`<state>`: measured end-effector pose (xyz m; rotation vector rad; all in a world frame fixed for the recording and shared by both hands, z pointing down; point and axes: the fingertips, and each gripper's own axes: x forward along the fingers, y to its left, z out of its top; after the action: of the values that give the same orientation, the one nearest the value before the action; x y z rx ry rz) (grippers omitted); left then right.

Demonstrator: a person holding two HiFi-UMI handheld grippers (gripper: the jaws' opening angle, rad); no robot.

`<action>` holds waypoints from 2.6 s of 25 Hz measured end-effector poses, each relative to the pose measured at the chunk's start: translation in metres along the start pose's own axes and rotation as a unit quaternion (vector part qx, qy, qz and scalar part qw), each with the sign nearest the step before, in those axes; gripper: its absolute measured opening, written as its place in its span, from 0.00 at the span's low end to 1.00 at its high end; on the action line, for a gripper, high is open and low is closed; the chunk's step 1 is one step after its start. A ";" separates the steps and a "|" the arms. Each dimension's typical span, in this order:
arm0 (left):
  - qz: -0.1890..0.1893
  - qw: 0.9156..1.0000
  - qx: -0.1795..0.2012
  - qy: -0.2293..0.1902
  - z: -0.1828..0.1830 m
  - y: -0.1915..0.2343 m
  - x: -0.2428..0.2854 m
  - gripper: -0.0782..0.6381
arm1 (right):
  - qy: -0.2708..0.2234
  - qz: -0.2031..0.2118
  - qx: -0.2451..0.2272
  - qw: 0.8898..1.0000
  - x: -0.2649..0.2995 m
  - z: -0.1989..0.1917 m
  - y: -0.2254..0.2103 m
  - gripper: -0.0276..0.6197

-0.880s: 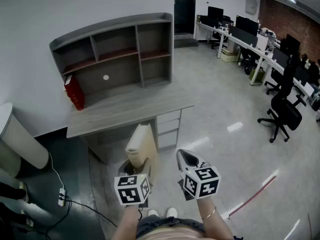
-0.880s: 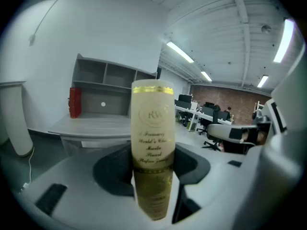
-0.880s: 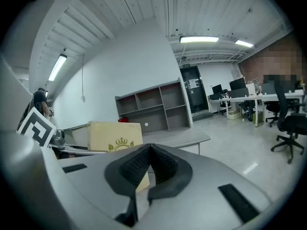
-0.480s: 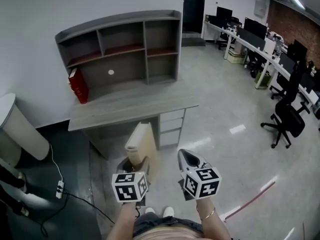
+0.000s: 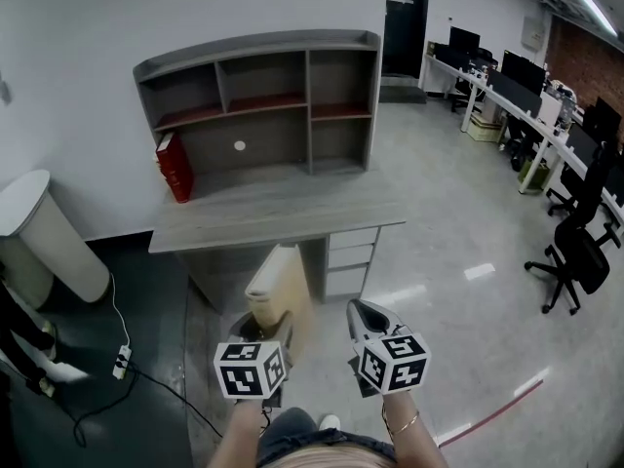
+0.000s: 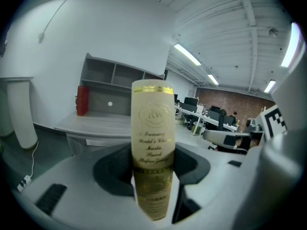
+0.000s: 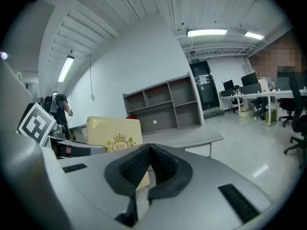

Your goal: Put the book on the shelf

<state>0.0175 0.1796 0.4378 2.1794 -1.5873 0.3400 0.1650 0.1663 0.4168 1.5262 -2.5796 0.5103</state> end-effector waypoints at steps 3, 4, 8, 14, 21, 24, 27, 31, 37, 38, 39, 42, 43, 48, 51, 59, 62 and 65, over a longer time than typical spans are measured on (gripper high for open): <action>0.005 1.000 -0.002 -0.001 0.004 0.001 0.000 0.41 | -0.003 0.010 0.012 1.000 0.005 0.002 -0.001 0.06; 0.007 1.000 -0.002 -0.002 0.005 0.002 0.000 0.41 | -0.005 0.012 0.016 1.000 0.007 0.002 -0.001 0.06; 0.019 1.000 -0.004 -0.007 0.015 0.012 0.000 0.41 | -0.009 0.026 0.031 0.999 0.019 0.004 0.001 0.06; 0.029 0.999 -0.008 -0.016 0.033 0.034 0.014 0.41 | -0.018 0.030 0.042 0.998 0.049 0.012 -0.004 0.06; 0.022 1.000 -0.014 -0.015 0.061 0.078 0.069 0.41 | -0.010 0.031 0.040 0.999 0.119 0.025 -0.008 0.06; 0.014 1.000 -0.009 -0.018 0.080 0.102 0.102 0.41 | -0.006 0.021 0.040 0.999 0.156 0.034 -0.015 0.06; 0.004 1.000 0.000 -0.015 0.099 0.129 0.137 0.41 | 0.000 0.011 0.043 0.999 0.199 0.044 -0.021 0.06; -0.019 1.000 0.002 -0.007 0.121 0.160 0.179 0.41 | 0.009 -0.004 0.043 0.999 0.257 0.059 -0.022 0.06; -0.025 1.000 0.004 0.002 0.150 0.203 0.227 0.41 | 0.029 -0.027 0.039 0.998 0.330 0.073 -0.017 0.06; -0.024 1.000 0.004 0.003 0.153 0.209 0.234 0.41 | 0.032 -0.031 0.039 0.998 0.339 0.075 -0.017 0.06; -0.026 1.000 0.005 0.004 0.156 0.215 0.241 0.41 | 0.034 -0.034 0.039 0.998 0.349 0.077 -0.017 0.06; -0.038 0.999 0.007 0.006 0.165 0.227 0.261 0.41 | 0.035 -0.041 0.035 0.998 0.372 0.085 -0.017 0.06; -0.041 0.999 0.010 0.005 0.168 0.230 0.267 0.41 | 0.034 -0.044 0.034 0.998 0.378 0.087 -0.018 0.06; -0.057 0.998 0.028 0.004 0.178 0.238 0.299 0.41 | 0.036 -0.067 0.030 0.997 0.393 0.097 -0.032 0.06; -0.060 0.997 0.047 0.002 0.185 0.243 0.318 0.41 | 0.035 -0.077 0.032 0.996 0.402 0.102 -0.042 0.06; -0.072 0.995 0.070 -0.016 0.224 0.262 0.390 0.41 | 0.030 -0.084 0.030 0.996 0.448 0.119 -0.074 0.06; -0.068 0.995 0.078 -0.013 0.231 0.270 0.418 0.41 | 0.036 -0.082 0.033 0.995 0.469 0.121 -0.085 0.06; -0.074 0.994 0.082 -0.016 0.241 0.271 0.446 0.41 | 0.042 -0.081 0.029 0.995 0.490 0.127 -0.098 0.06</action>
<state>-0.1089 -0.3800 0.4699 2.4206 -1.4493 0.4048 0.0193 -0.3273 0.4453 1.6753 -2.3740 0.6213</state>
